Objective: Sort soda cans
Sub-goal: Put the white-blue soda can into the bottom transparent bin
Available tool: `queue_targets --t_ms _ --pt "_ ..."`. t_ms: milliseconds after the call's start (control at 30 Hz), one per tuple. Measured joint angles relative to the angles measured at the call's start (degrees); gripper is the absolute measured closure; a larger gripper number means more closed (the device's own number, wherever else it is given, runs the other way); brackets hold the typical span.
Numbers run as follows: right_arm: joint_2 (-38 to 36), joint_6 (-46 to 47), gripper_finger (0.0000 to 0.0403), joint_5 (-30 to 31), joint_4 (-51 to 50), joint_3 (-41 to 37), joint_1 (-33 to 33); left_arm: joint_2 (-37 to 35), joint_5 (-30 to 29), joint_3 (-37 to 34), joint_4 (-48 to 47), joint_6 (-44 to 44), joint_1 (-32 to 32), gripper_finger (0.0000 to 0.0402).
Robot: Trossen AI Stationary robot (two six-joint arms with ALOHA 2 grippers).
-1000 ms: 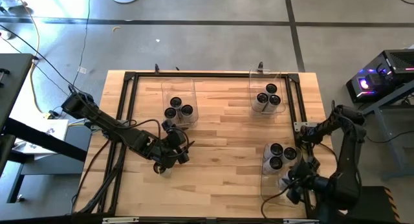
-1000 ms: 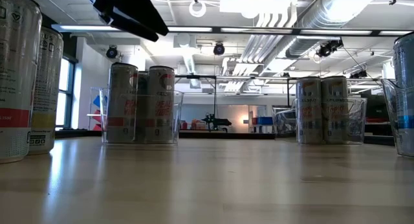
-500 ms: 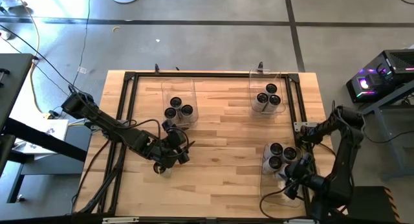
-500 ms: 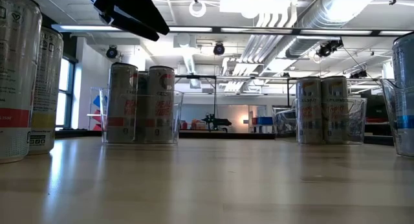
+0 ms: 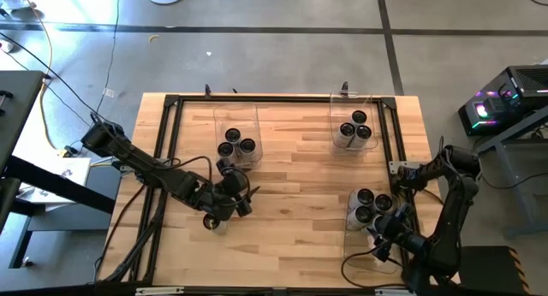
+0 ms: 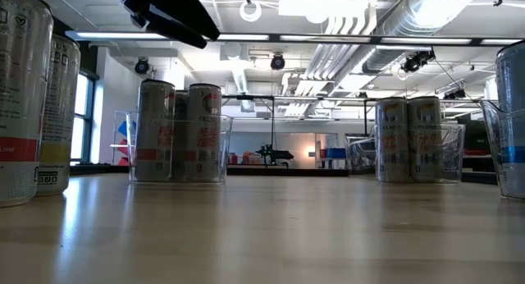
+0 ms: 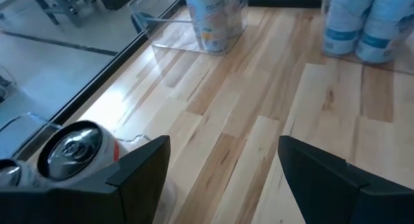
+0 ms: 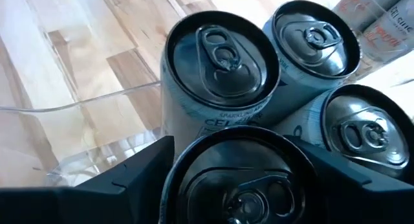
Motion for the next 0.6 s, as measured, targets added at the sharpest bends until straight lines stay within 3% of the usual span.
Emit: queue_targets --t_ms 333,600 --pt "-0.01 -0.45 0.0117 1.50 -2.24 0.83 0.00 0.01 0.50 0.00 1.51 1.52 0.00 0.0119" --pt "-0.07 -7.11 0.0115 3.14 -2.14 4.83 -1.08 0.02 3.93 0.00 1.82 1.54 1.04 0.0119"
